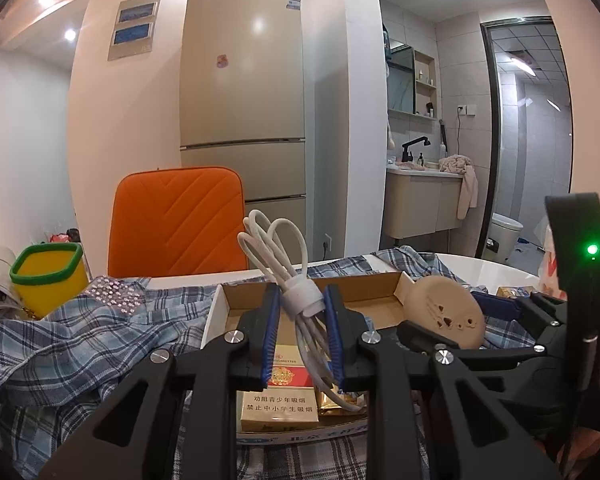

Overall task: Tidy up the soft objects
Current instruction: 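Lower both items into the box and open both tools to release them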

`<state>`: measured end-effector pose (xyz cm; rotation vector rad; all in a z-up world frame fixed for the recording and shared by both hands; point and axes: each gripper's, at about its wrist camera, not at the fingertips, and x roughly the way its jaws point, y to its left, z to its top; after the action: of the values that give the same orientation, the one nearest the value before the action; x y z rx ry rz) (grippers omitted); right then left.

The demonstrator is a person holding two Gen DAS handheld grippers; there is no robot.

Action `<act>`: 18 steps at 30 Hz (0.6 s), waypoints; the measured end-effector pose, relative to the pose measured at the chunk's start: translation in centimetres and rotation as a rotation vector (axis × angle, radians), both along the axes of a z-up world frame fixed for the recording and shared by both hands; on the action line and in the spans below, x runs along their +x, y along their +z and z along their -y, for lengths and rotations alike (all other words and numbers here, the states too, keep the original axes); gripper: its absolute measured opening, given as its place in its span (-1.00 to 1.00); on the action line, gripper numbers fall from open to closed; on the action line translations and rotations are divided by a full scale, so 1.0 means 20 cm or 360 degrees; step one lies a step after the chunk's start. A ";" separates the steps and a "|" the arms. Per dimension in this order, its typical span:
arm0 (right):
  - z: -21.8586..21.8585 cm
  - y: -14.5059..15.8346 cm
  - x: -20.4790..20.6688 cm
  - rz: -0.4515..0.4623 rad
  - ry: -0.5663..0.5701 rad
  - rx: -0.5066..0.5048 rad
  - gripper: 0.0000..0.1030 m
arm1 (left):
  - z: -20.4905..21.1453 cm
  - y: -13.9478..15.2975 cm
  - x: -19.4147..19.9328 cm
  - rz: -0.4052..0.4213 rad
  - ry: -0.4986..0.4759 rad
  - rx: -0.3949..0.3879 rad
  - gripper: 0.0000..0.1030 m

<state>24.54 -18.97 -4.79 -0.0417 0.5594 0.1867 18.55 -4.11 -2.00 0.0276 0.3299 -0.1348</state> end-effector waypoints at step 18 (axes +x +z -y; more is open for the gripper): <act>0.11 0.09 -0.17 0.0245 -0.0194 0.0093 0.67 | -0.02 -0.06 0.14 -0.0236 -0.0001 -0.0012 -0.60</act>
<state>21.08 -21.21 -2.94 0.0344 0.4015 0.0801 21.32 -3.75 -3.29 0.0104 0.4772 -0.1389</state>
